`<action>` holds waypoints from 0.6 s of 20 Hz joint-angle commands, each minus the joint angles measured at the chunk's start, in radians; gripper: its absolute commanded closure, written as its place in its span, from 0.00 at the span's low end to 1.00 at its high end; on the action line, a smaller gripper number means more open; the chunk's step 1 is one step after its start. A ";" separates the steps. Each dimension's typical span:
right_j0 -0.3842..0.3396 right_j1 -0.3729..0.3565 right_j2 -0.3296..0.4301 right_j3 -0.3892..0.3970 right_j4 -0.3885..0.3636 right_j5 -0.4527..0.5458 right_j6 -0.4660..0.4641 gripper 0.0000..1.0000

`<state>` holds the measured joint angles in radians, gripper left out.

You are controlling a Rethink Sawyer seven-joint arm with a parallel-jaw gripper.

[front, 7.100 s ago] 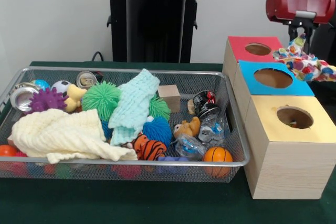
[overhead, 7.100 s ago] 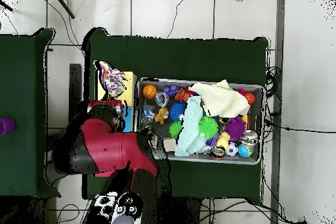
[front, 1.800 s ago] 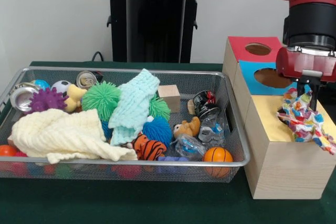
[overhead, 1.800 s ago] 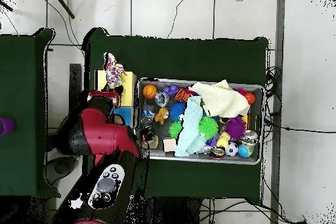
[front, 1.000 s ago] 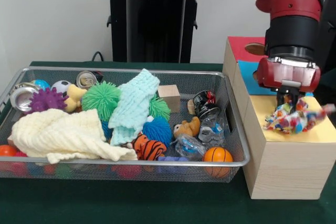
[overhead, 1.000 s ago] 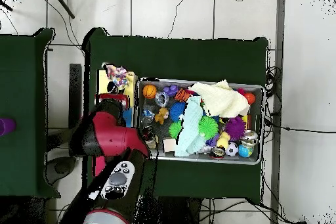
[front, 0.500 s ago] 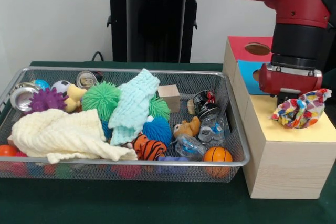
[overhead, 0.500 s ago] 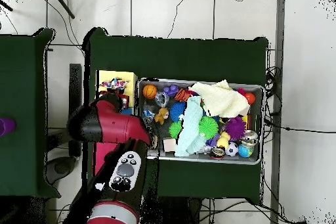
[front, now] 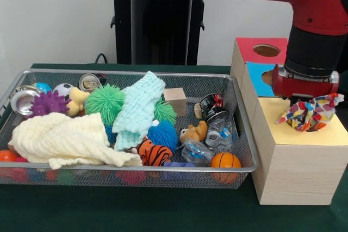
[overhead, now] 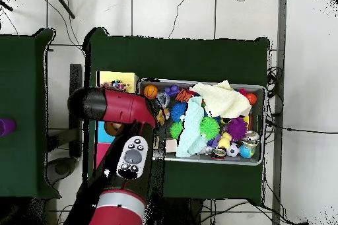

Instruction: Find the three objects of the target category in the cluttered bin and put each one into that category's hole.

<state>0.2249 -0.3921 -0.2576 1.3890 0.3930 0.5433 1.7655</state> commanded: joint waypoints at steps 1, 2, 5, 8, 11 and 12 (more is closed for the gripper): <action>-0.083 0.182 0.149 0.154 -0.013 0.606 0.226 1.00; -0.084 0.189 0.150 0.153 -0.011 0.620 0.227 1.00; -0.075 0.224 0.139 0.145 -0.015 0.581 0.208 1.00; -0.059 0.256 0.122 0.136 -0.018 0.461 0.190 1.00; -0.067 0.268 0.132 0.132 -0.028 0.406 0.134 1.00; -0.071 0.273 0.136 0.129 -0.027 0.407 0.129 1.00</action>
<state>0.1660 -0.3296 -0.2224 1.2949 0.4513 0.7248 1.7655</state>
